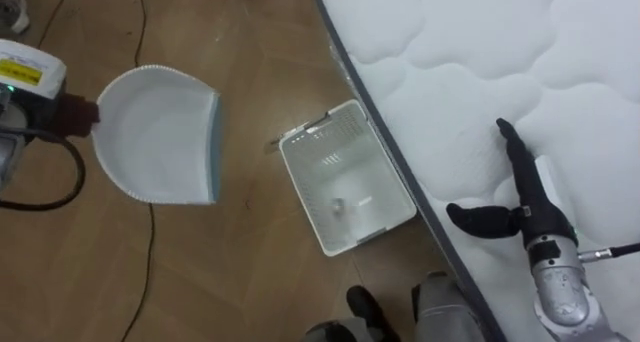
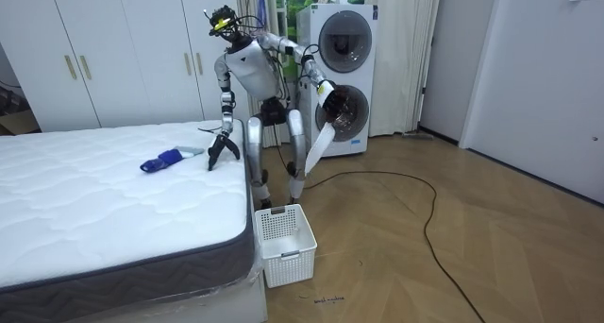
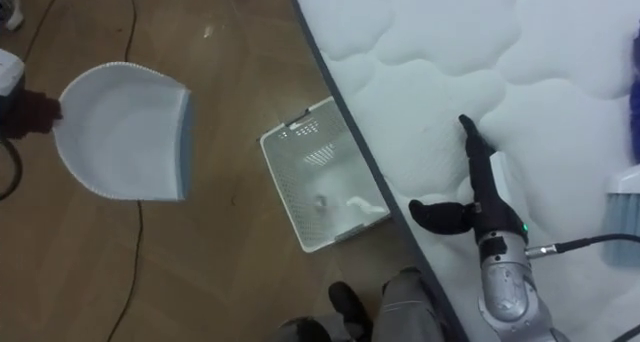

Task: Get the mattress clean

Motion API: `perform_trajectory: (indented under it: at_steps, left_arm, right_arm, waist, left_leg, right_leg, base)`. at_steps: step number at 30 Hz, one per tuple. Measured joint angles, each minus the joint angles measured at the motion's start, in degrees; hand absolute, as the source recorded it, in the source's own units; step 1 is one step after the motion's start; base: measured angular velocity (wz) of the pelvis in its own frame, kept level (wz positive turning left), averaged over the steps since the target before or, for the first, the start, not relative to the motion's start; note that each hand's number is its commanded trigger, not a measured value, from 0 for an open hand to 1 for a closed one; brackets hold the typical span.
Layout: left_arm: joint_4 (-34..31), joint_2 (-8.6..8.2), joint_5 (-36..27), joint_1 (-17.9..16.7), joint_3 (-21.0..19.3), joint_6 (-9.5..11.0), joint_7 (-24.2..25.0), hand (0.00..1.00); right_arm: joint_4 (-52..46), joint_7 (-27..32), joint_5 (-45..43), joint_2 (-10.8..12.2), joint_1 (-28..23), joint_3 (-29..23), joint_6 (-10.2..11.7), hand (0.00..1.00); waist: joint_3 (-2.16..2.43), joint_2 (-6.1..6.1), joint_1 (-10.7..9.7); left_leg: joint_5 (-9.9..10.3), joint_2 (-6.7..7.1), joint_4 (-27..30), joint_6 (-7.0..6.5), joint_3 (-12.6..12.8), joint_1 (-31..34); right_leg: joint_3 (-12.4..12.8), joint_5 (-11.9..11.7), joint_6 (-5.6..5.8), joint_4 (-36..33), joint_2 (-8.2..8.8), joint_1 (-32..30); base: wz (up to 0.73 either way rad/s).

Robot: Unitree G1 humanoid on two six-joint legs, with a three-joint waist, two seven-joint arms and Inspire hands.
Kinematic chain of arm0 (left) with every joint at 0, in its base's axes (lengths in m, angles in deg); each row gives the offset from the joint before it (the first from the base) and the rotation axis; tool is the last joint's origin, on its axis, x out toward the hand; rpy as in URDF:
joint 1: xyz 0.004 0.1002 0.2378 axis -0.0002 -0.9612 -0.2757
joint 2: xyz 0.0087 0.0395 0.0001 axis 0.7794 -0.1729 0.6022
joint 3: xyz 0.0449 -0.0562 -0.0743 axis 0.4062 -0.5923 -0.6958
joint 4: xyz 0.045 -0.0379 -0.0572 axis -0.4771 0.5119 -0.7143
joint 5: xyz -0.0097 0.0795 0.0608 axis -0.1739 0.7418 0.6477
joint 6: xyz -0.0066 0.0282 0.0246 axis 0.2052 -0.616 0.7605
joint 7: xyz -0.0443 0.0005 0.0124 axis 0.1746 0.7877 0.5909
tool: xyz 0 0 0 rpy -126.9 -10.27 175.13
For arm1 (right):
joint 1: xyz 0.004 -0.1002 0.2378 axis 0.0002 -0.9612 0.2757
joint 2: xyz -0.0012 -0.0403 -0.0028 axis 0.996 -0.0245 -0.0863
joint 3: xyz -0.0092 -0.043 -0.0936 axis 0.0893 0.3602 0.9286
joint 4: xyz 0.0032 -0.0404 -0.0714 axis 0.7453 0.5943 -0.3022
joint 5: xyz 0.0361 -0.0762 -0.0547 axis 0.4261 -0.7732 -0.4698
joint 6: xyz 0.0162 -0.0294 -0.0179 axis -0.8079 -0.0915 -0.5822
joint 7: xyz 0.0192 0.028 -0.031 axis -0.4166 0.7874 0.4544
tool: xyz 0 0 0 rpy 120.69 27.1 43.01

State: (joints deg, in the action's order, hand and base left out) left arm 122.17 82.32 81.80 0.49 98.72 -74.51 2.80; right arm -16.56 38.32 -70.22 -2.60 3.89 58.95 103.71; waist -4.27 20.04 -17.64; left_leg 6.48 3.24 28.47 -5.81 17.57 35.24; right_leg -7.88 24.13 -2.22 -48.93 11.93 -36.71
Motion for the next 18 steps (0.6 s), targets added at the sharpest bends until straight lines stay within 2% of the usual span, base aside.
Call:
perform_trajectory:
  at_steps: [1, 4, 11, 15, 17, 18]
  left_arm:
    - [-0.51, 0.00, 0.68, 0.01, 0.30, 0.00, -0.04, 1.00]
    - [-1.23, 0.00, 1.11, 0.37, 0.40, 0.00, -0.21, 1.00]
    - [-2.32, 0.03, 0.92, 0.92, 0.41, 0.10, -1.01, 1.00]
    - [-2.22, 0.38, -1.13, 0.96, 0.52, 0.50, -3.67, 1.00]
    - [-2.16, 0.36, -2.71, 0.94, 0.83, 0.67, -4.74, 1.00]
    - [-2.17, 0.09, -3.26, 0.94, 1.07, 0.89, -5.22, 1.00]
  right_arm:
    - [-0.01, -0.03, -0.05, 0.02, 0.35, 0.00, 0.25, 0.00]
    - [0.00, -0.40, -0.17, 0.49, 1.27, -0.01, 0.54, 0.00]
    - [0.09, -1.48, -0.16, 0.52, 0.97, -0.16, 1.66, 0.00]
    - [0.10, -2.05, 0.15, -0.05, 0.70, -0.16, 1.89, 0.00]
    - [0.19, -2.26, 0.77, -0.38, 0.57, -0.15, 2.30, 0.00]
    - [0.30, -2.37, 1.40, -0.65, 0.34, -0.09, 2.52, 0.00]
  waist:
    - [-0.01, 0.77, -0.46]
    - [-0.02, 1.34, -1.01]
    - [-0.03, 1.33, -1.67]
    - [-0.10, 1.31, -1.85]
    - [-0.33, 1.15, -1.87]
    - [-0.61, 1.00, -1.85]
  left_leg:
    - [0.00, 0.21, -0.55, 0.02, 0.08, -0.11]
    - [-0.30, 0.42, -1.82, 0.20, 1.07, -1.02]
    - [-0.32, 0.35, -1.82, 0.15, 1.27, -1.61]
    - [-0.19, 0.40, -2.13, 0.03, 1.06, -2.03]
    - [-0.14, 0.44, -2.11, -0.05, 1.37, -2.48]
    - [-0.04, 0.39, -2.04, -0.07, 1.43, -3.24]
  right_leg:
    - [0.09, 0.01, 0.01, 0.04, 0.10, 0.07]
    - [0.91, 0.00, 0.01, 0.06, 0.28, -0.07]
    - [1.14, -0.05, -0.03, 0.30, 0.13, 0.23]
    - [1.03, -0.07, 0.09, 0.93, 0.02, 0.78]
    - [1.04, -0.05, 0.13, 0.97, 0.05, 1.11]
    - [1.18, -0.02, 0.19, 1.20, 0.01, 1.77]
  base:
    - [-0.11]
    - [-0.11]
    - [-0.02]
    - [0.00]
    - [-0.02]
    - [-0.10]
